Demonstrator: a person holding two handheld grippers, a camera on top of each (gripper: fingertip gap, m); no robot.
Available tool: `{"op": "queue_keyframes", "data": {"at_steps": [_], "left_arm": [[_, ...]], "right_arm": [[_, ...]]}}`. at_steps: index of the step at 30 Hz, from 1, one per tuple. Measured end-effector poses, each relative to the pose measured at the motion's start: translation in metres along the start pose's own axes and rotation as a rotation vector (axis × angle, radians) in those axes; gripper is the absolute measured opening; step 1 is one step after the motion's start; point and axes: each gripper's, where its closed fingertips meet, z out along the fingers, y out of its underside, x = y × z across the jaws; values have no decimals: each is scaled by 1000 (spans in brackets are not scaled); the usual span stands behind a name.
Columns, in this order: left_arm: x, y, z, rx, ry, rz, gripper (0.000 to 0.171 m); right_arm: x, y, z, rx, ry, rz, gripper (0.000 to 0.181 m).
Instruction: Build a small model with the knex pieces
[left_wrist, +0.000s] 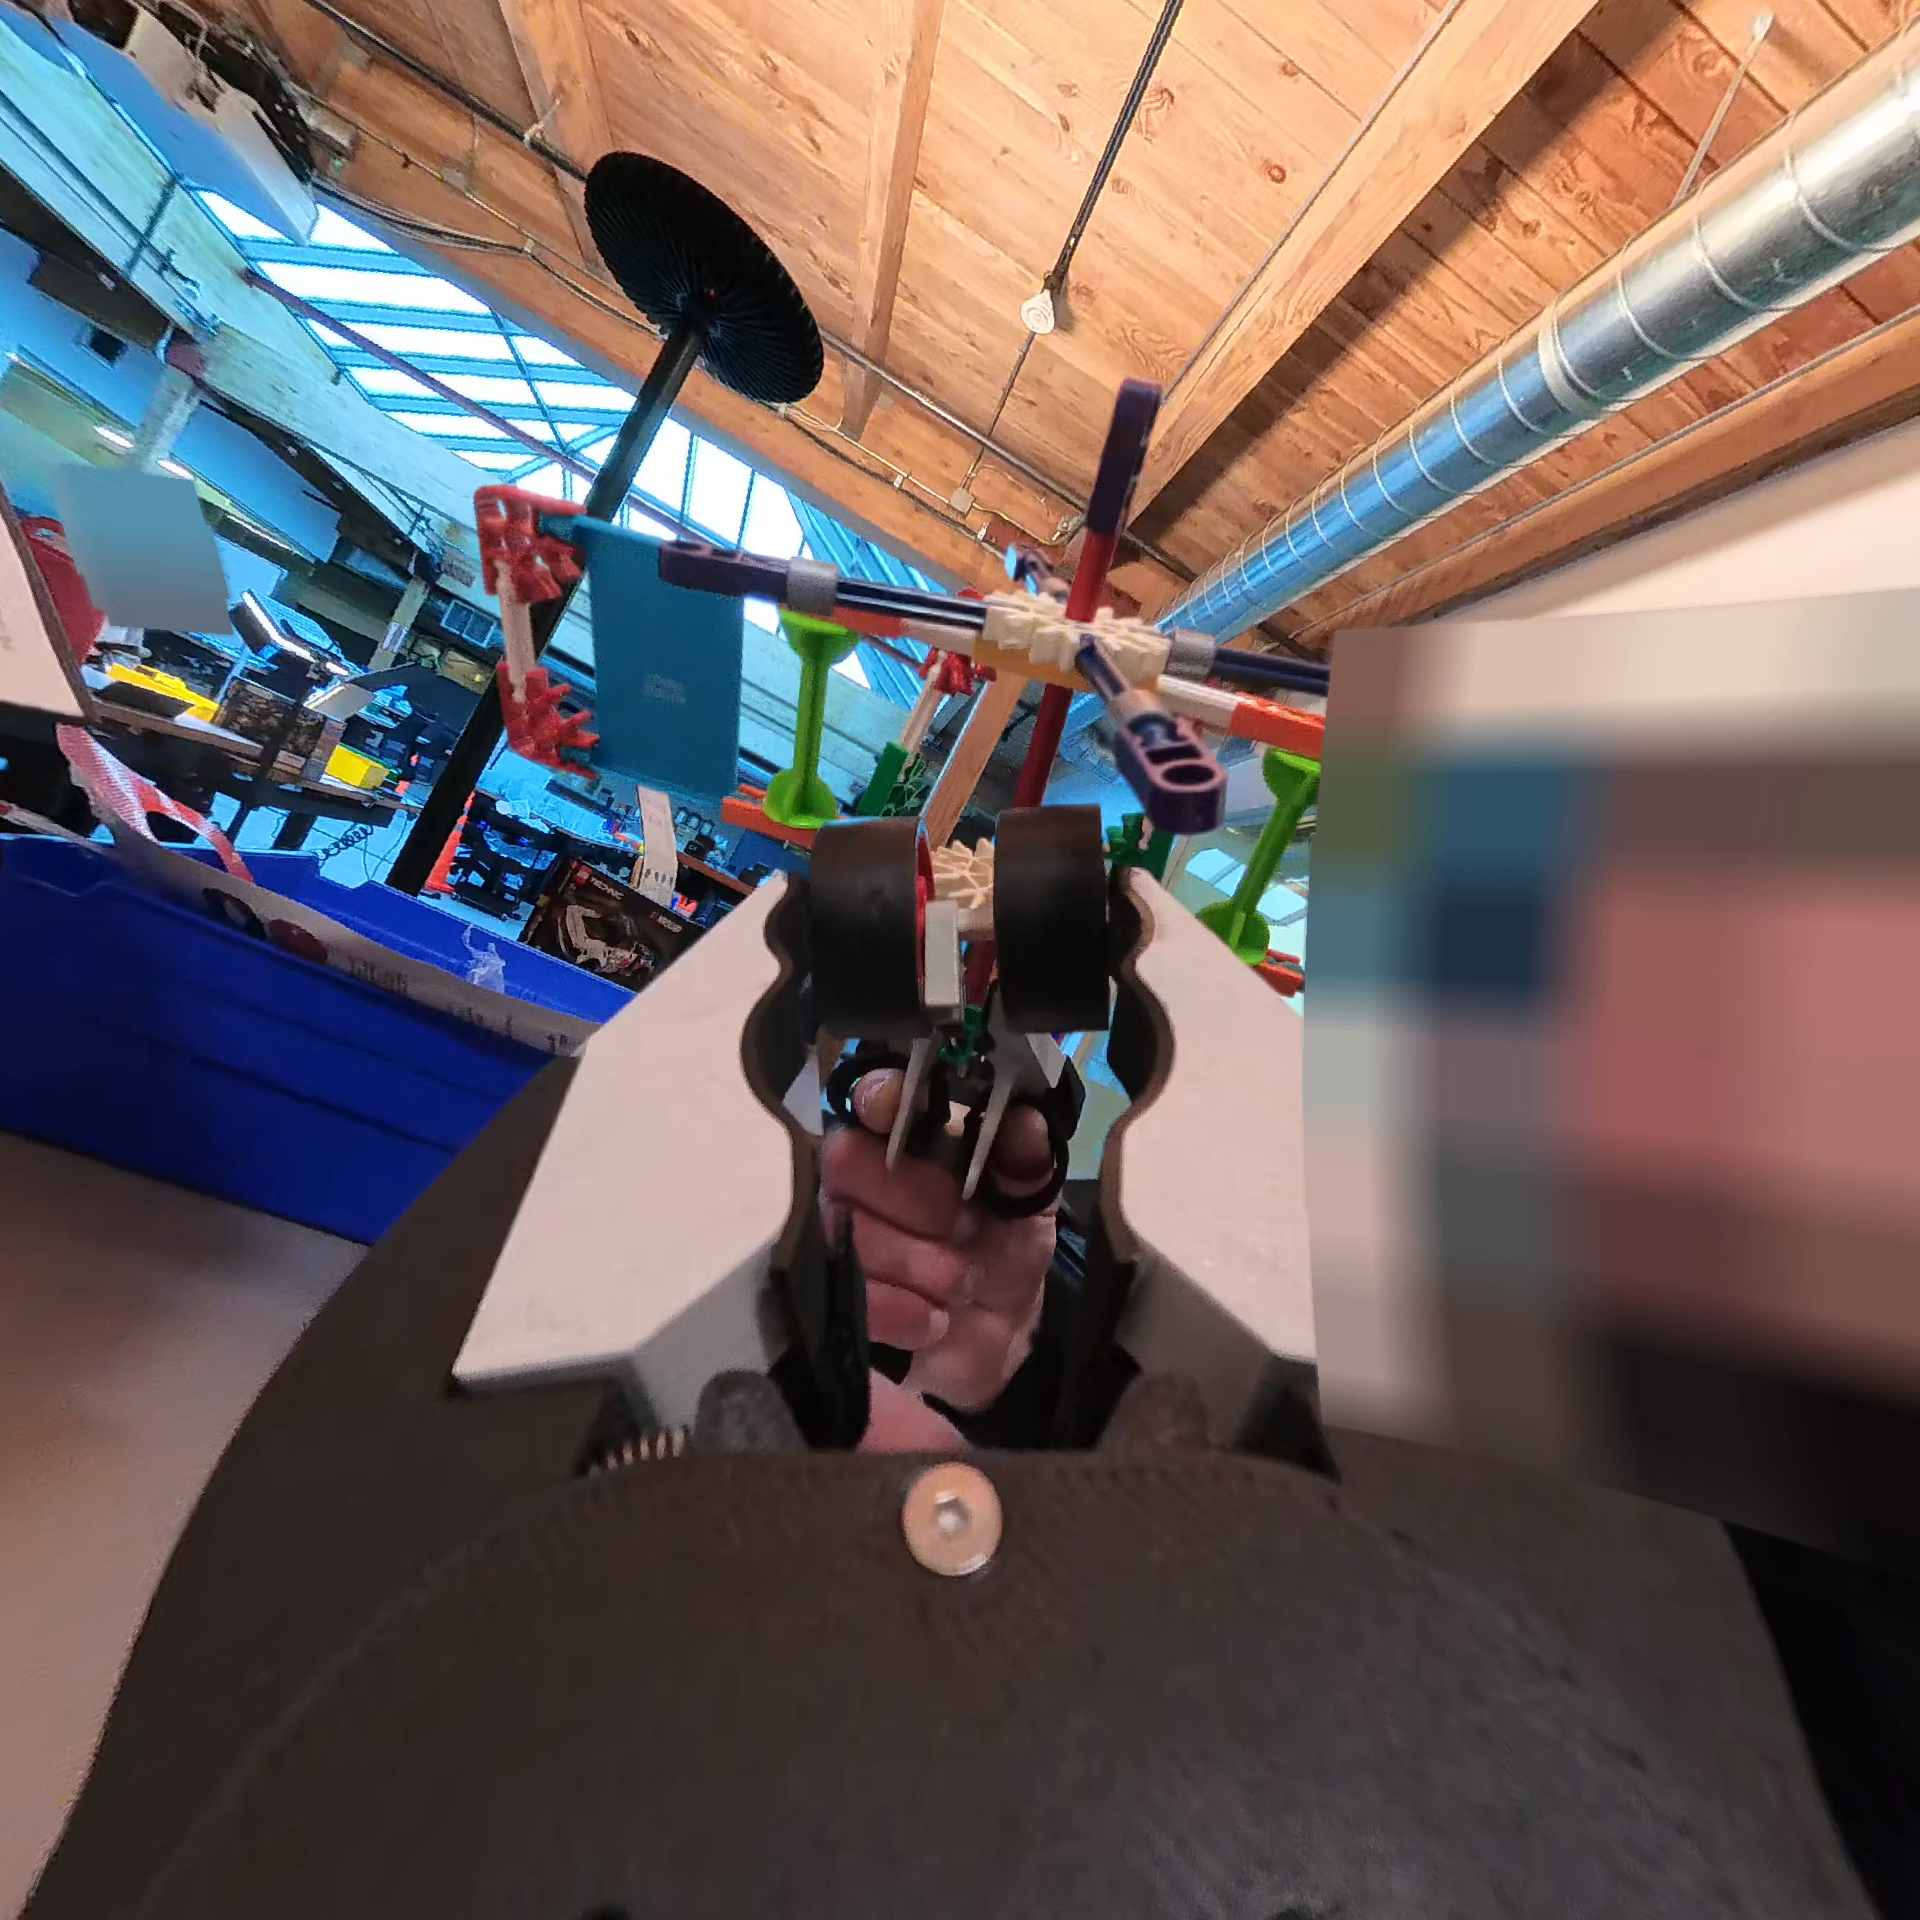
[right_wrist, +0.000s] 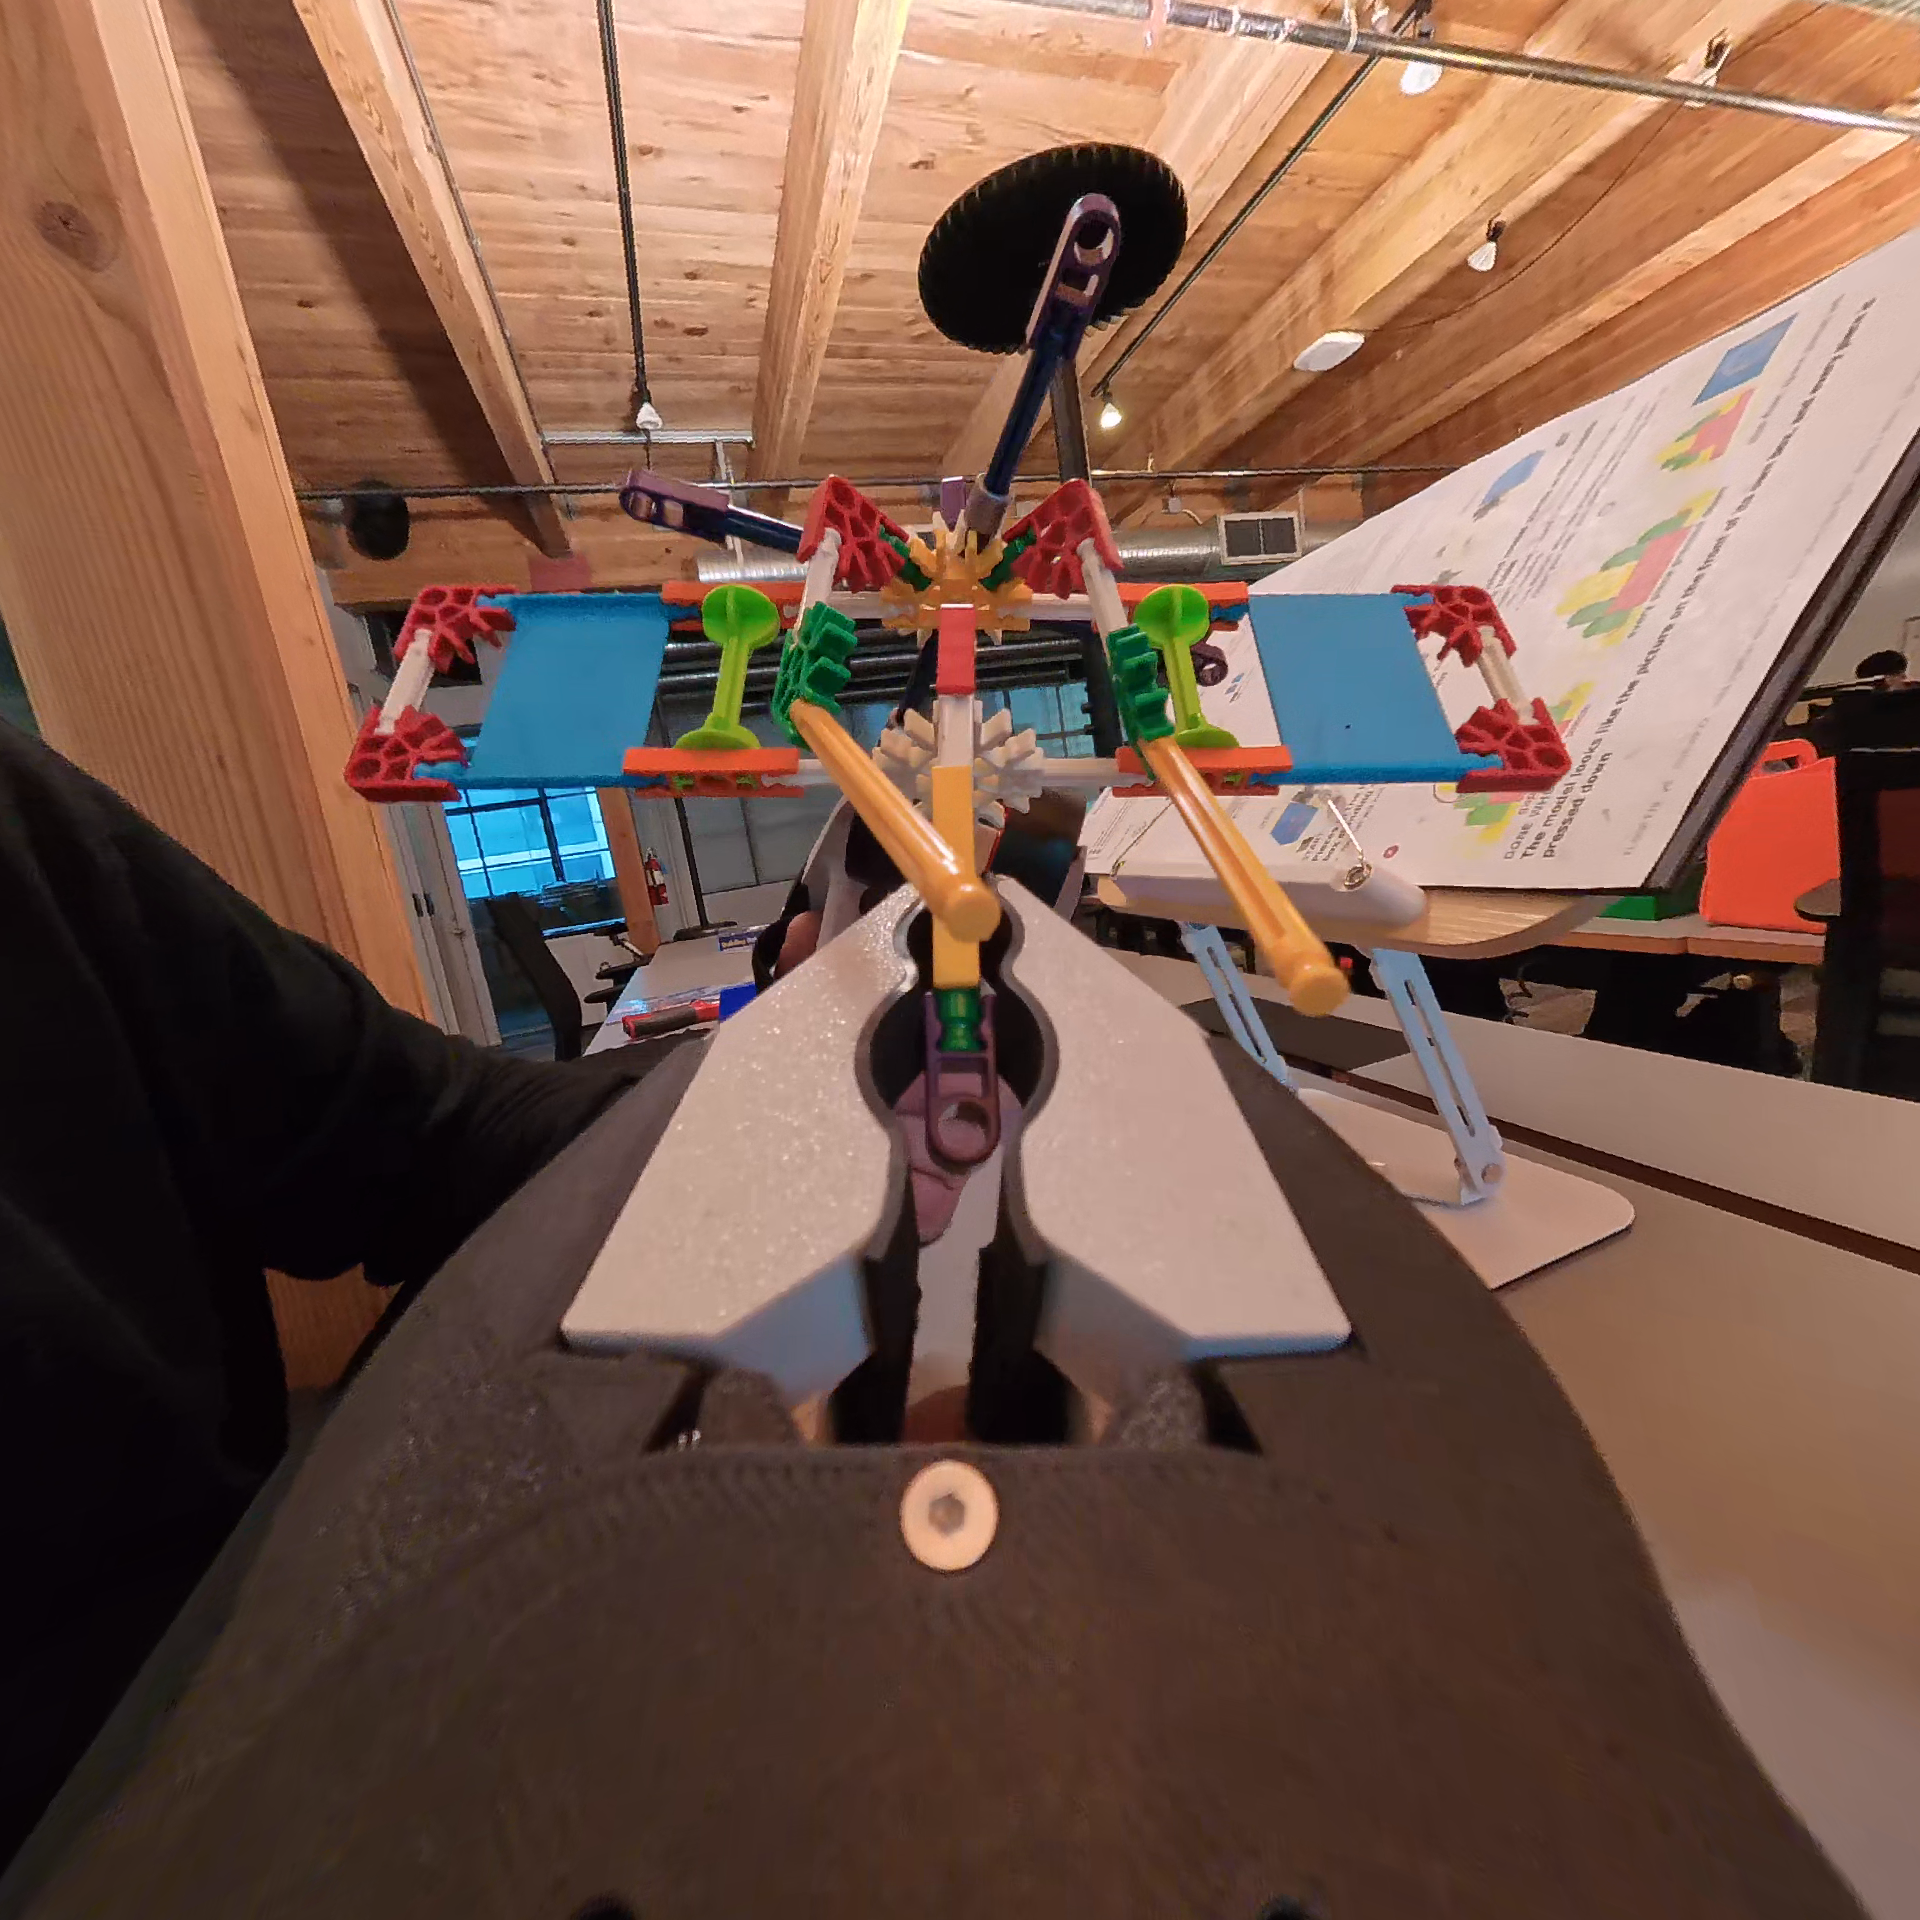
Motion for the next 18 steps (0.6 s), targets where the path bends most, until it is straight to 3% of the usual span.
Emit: {"op": "queue_keyframes", "data": {"at_steps": [18], "left_arm": [[-6, 11, -3, -73, -3, 51, 55]], "right_arm": [[3, -13, -7, 40, 23, -16, 3]]}}
